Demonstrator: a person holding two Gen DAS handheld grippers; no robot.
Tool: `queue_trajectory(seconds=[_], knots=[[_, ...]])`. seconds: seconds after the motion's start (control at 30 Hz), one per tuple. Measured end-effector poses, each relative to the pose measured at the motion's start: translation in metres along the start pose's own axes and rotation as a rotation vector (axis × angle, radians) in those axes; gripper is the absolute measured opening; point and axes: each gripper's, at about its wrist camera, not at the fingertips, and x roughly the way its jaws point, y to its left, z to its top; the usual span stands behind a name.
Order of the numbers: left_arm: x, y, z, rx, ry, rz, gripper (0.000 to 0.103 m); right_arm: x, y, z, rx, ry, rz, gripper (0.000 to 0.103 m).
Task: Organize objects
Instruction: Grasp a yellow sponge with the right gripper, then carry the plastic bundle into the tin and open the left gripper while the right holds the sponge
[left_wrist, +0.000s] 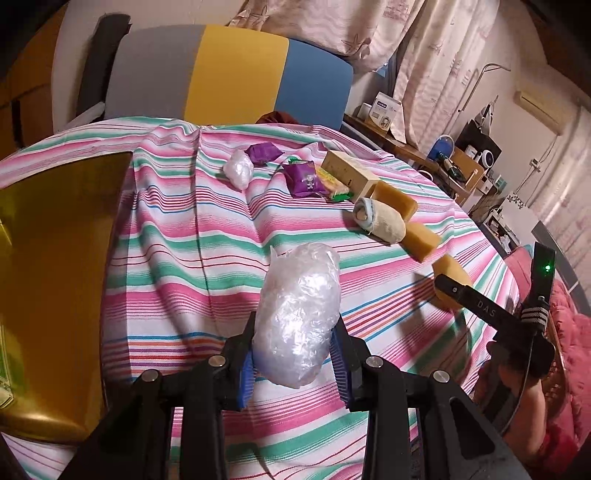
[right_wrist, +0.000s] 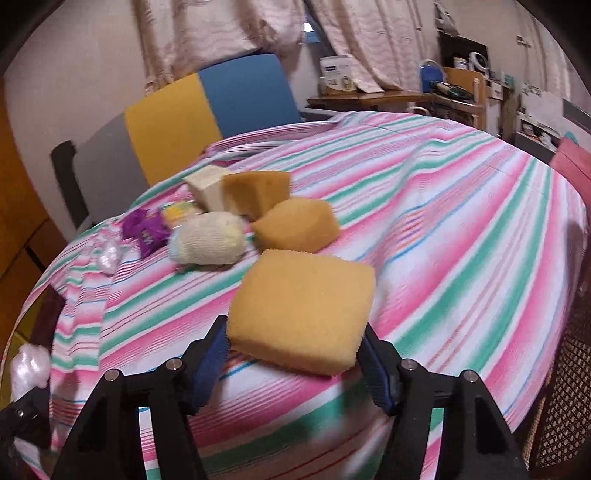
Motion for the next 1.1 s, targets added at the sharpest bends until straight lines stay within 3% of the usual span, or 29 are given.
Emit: queue_trajectory(seconds=[0.2, 0.4, 0.9, 1.1], knots=[[-0.008, 0.002, 0.003, 0.007, -0.022, 0.031, 0.035, -0.002, 0.039, -0.010, -0.059, 0.027, 0.106, 0.067], [-0.025, 0.019, 0.008, -0.049, -0.063, 0.060, 0.035, -0.003, 0.069, -0.019, -0.116, 0.049, 0.176, 0.067], [-0.070, 0.094, 0.014, -0.212, -0.138, 0.188, 0.035, -0.016, 0.101, -0.024, -0.165, 0.051, 0.246, 0.067], [-0.070, 0.129, 0.001, -0.277, -0.103, 0.252, 0.035, -0.022, 0.116, -0.024, -0.189, 0.044, 0.272, 0.067]])
